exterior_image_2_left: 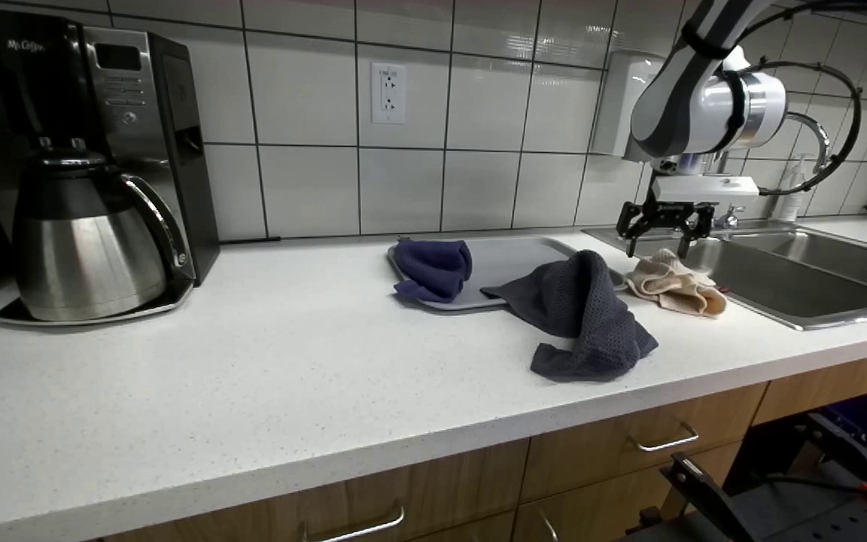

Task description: Remove the towels from the tray

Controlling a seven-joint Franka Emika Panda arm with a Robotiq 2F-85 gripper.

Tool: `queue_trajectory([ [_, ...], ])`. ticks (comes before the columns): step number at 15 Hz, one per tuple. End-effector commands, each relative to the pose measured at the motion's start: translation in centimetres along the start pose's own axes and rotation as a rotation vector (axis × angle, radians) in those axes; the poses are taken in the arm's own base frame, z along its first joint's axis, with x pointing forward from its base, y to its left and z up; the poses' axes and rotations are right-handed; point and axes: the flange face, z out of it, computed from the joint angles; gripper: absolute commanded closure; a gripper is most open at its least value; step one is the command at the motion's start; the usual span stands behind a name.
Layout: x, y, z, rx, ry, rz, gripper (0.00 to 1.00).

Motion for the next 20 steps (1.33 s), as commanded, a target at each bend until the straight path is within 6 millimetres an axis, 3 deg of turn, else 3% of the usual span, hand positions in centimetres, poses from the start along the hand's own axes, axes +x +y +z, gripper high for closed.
queue_trajectory([
  [1,-0.7,-1.2,-2.4,0.010,0.031,-0.026,0.00],
  [6,-1.0,-3.9,-4.3,0.039,0.055,-0.070,0.00],
  [20,-2.3,-15.8,-7.8,0.140,0.109,-0.275,0.00],
])
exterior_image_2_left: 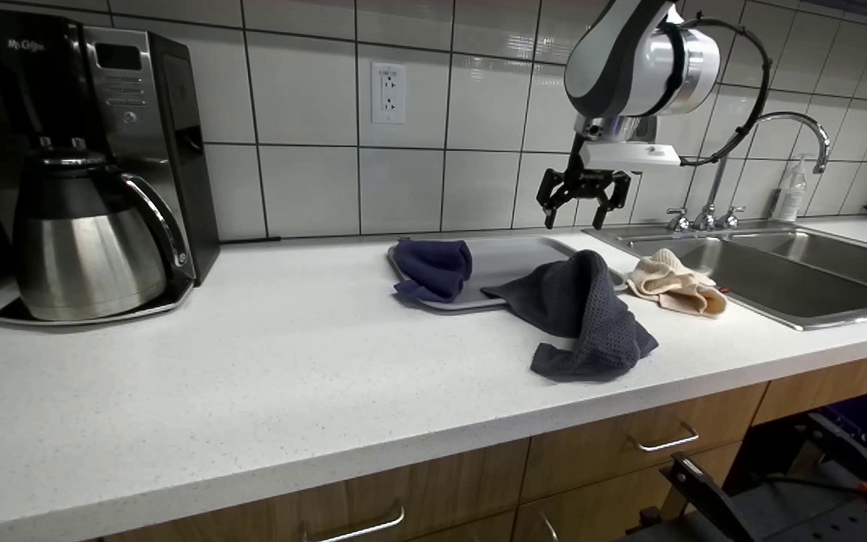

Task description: Remove the towels from the tray

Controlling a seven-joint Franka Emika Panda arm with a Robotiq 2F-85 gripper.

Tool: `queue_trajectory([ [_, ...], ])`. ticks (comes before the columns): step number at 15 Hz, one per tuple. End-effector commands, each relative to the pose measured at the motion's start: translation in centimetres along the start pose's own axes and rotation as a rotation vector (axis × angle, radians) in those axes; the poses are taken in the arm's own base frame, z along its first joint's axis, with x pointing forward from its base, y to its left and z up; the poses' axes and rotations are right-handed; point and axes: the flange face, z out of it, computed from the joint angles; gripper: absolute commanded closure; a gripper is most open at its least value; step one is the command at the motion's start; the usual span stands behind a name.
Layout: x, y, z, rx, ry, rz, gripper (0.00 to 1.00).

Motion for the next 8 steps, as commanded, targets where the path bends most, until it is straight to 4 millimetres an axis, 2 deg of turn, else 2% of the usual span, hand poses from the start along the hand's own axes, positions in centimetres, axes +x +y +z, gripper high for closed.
queue_trajectory([
  [1,0.1,-2.6,-1.2,0.030,0.025,-0.060,0.00],
  [8,0.2,-7.6,-1.9,0.063,0.056,-0.137,0.00],
])
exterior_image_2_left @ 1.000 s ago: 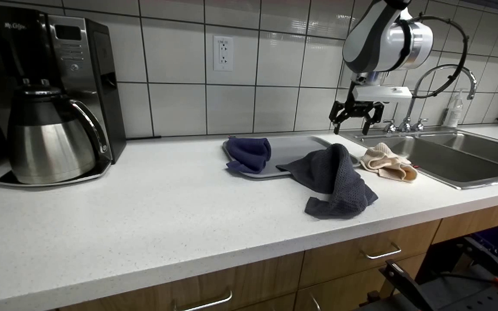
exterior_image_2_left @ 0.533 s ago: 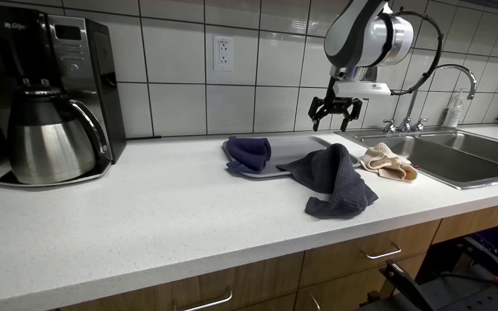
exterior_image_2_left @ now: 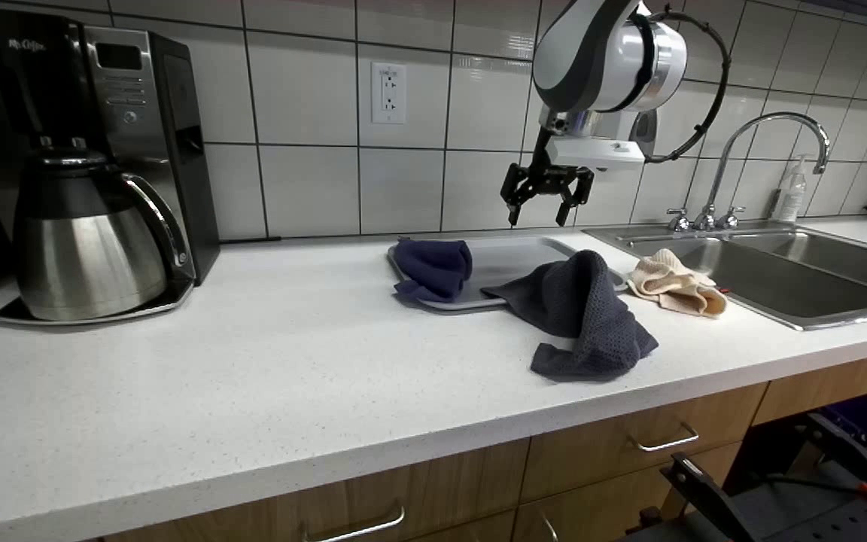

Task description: Remove the towels from the tray

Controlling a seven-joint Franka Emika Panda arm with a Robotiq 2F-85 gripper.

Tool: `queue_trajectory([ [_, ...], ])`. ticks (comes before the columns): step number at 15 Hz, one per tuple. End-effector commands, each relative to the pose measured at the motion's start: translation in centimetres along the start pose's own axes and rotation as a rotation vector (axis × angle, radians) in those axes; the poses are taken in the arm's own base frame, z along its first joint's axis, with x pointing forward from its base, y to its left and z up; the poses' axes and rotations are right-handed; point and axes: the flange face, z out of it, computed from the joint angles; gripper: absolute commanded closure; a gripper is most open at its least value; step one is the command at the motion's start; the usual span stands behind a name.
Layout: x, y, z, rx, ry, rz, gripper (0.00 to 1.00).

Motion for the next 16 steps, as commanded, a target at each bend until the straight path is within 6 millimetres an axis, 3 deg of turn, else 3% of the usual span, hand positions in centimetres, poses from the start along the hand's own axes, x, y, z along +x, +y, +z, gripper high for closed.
queue_trajectory([
  [1,0.5,-1.9,-1.0,0.014,0.034,-0.048,0.00],
  [9,0.6,-3.9,-1.4,0.036,0.078,-0.158,0.00],
  [16,-0.1,-7.4,-1.4,0.079,0.116,-0.289,0.00],
])
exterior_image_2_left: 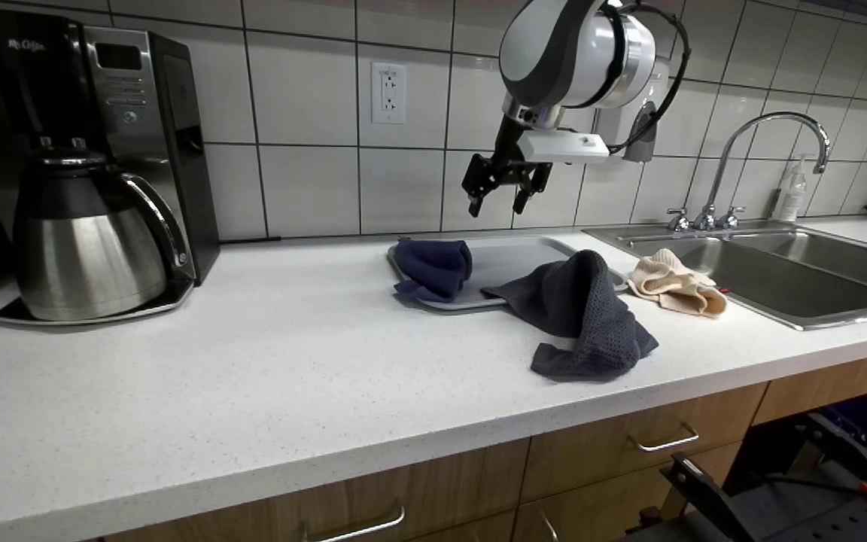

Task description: Remove the towels from the tray

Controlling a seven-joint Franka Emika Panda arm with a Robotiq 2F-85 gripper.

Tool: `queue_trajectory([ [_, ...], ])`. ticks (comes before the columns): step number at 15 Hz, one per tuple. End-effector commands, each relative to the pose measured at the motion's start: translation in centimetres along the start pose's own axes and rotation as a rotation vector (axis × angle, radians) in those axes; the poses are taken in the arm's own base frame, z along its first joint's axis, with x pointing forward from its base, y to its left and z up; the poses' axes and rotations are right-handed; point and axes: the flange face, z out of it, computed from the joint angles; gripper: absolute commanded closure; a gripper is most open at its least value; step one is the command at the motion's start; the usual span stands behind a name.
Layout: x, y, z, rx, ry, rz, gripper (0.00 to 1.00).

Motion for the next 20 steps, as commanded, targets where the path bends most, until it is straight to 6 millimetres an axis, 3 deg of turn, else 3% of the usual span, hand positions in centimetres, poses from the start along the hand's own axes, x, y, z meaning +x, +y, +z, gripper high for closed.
queue_trajectory([
  [1,-0.2,-1.7,-0.1,0.031,0.025,-0.070,0.00],
  [9,-0.6,-5.1,2.6,0.071,0.004,-0.214,0.00],
  [15,-1.2,-5.2,5.1,0.049,-0.007,-0.331,0.00],
  [20,-0.3,-5.1,6.6,0.020,0.014,-0.390,0.00],
])
